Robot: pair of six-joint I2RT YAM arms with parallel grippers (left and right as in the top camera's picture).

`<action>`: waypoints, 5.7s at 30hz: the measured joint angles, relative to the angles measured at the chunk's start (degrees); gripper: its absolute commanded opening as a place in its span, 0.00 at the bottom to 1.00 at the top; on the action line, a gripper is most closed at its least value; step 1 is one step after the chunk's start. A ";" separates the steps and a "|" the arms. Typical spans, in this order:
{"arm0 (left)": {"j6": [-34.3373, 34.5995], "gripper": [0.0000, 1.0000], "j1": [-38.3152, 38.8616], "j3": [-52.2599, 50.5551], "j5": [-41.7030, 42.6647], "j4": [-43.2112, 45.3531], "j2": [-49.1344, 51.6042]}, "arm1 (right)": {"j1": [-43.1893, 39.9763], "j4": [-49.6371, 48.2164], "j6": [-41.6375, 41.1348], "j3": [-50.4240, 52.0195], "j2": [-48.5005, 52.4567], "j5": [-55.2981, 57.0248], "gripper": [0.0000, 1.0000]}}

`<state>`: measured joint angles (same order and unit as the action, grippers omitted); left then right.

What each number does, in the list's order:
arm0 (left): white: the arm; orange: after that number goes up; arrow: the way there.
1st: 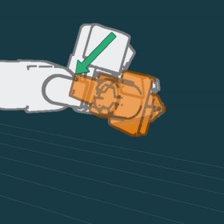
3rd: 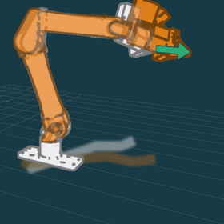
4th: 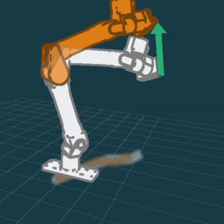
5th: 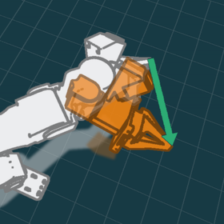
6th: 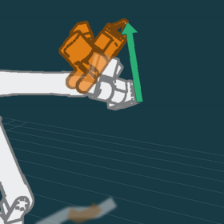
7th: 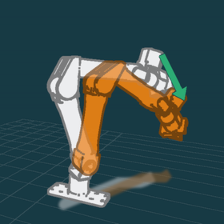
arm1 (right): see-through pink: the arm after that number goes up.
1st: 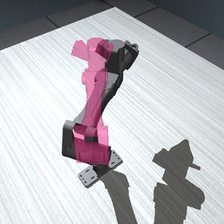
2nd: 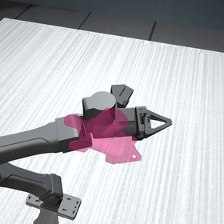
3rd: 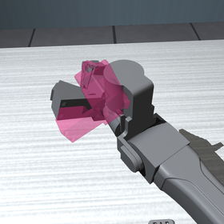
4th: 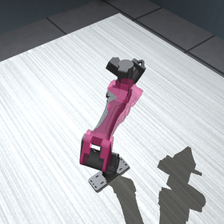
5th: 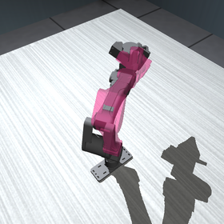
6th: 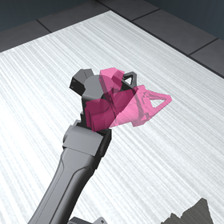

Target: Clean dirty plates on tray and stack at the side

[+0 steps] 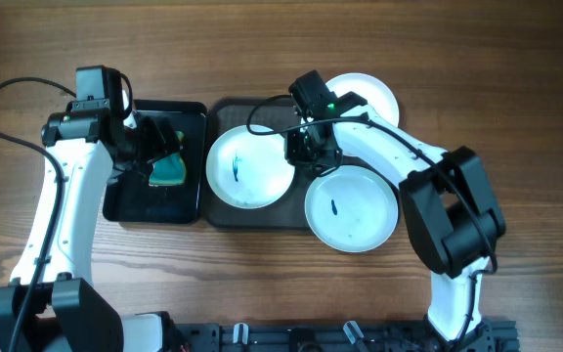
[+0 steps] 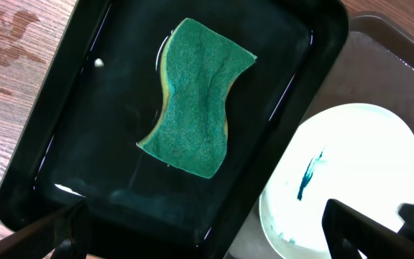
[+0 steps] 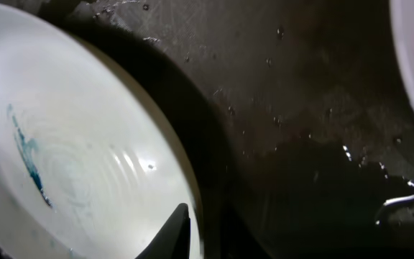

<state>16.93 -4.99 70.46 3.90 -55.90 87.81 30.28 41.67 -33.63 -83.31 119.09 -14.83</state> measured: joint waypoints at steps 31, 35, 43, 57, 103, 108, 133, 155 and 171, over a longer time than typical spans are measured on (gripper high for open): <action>-7.78 0.53 -4.70 0.02 4.63 7.06 17.44 | 0.33 -1.62 0.02 -0.33 1.99 -0.15 0.04; -10.25 0.51 -4.09 0.02 5.14 8.74 18.01 | 0.33 -1.68 0.02 -0.33 1.99 -0.13 0.04; -11.89 0.34 -1.40 0.02 5.29 10.71 19.63 | 0.33 -1.70 0.02 -0.33 2.01 -0.13 0.04; -7.67 0.08 -0.46 0.09 1.36 11.34 20.83 | 0.33 -1.75 0.02 -0.33 1.99 -0.13 0.04; -5.68 0.04 10.05 17.27 1.60 -5.18 21.20 | 0.33 -2.12 0.00 -0.33 1.99 -0.11 0.04; -0.70 0.04 21.14 17.59 1.70 -1.97 22.82 | 0.33 -2.10 -0.02 -0.33 2.01 -0.13 0.04; 9.38 0.04 23.41 17.68 -3.72 -1.77 31.21 | -7.74 -11.69 5.46 6.25 2.58 -20.13 0.04; 11.93 0.04 27.80 19.08 -7.54 0.98 33.53 | -7.91 -12.17 5.84 6.32 2.58 -20.31 0.04; 7.65 0.04 28.85 19.12 2.62 -1.05 33.66 | -8.11 -11.50 6.51 6.47 2.58 -20.81 0.04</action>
<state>24.58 23.86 89.58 6.52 -56.95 121.47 22.17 30.17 -27.11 -76.84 121.67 -35.64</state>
